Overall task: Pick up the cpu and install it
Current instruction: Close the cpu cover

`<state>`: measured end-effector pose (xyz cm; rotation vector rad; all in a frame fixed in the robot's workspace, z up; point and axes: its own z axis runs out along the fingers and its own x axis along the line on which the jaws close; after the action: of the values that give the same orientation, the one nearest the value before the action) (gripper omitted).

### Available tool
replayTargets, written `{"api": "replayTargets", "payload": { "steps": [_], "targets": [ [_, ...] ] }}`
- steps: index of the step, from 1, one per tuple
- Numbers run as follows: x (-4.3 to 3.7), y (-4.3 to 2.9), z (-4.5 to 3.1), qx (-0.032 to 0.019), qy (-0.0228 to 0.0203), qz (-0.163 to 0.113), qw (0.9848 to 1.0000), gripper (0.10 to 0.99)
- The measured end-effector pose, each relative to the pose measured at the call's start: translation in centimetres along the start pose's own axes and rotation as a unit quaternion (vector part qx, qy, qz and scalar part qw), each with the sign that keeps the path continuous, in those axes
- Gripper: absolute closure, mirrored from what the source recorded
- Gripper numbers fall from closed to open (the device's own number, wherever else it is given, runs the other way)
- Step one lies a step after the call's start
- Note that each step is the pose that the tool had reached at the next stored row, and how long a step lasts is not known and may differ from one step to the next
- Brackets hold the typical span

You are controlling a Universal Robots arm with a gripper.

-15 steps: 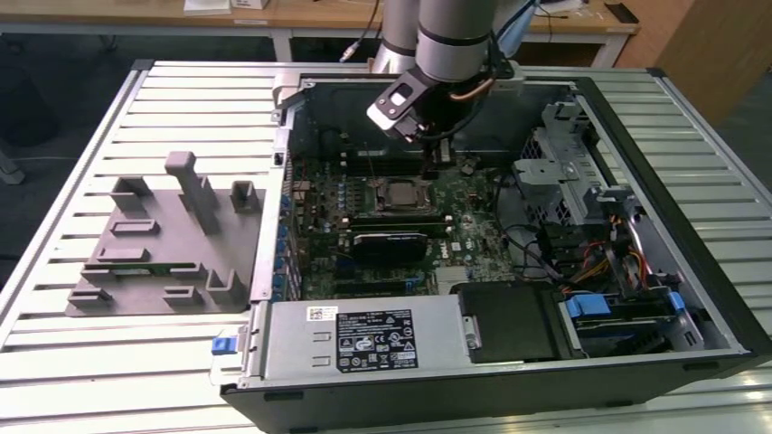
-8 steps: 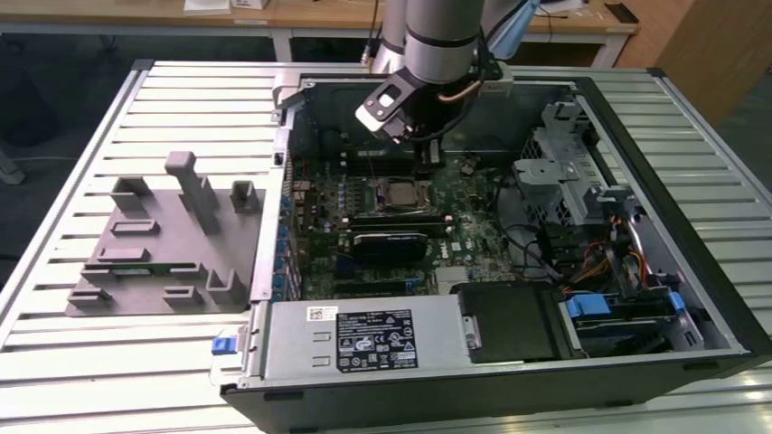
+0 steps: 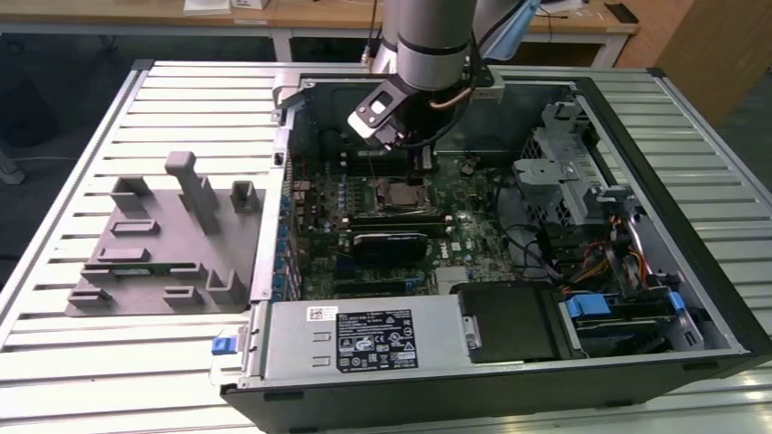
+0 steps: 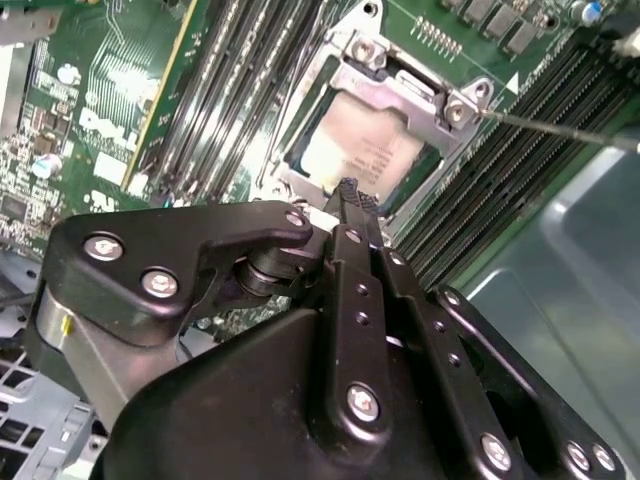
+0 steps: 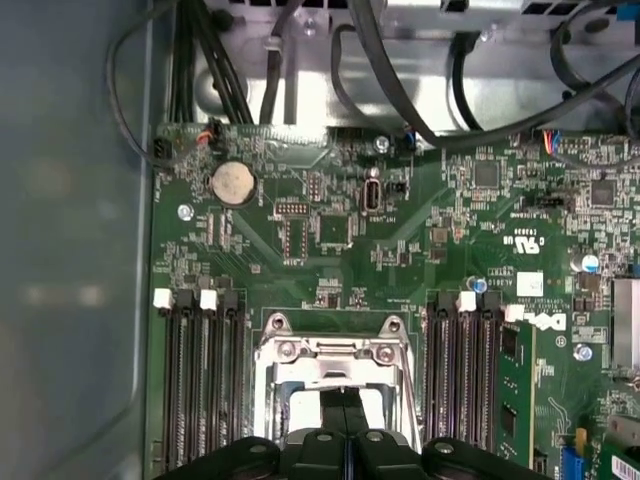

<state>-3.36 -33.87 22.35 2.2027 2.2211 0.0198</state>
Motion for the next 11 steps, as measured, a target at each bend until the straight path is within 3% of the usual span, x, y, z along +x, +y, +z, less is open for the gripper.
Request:
{"api": "replayTargets", "payload": {
  "steps": [6,11],
  "targets": [
    [-0.12,-0.51,0.32,0.0005,0.0,0.0,1.0,0.98],
    [-0.12,-0.52,0.32,0.0006,0.0,0.0,1.0,0.98]
  ]
}}
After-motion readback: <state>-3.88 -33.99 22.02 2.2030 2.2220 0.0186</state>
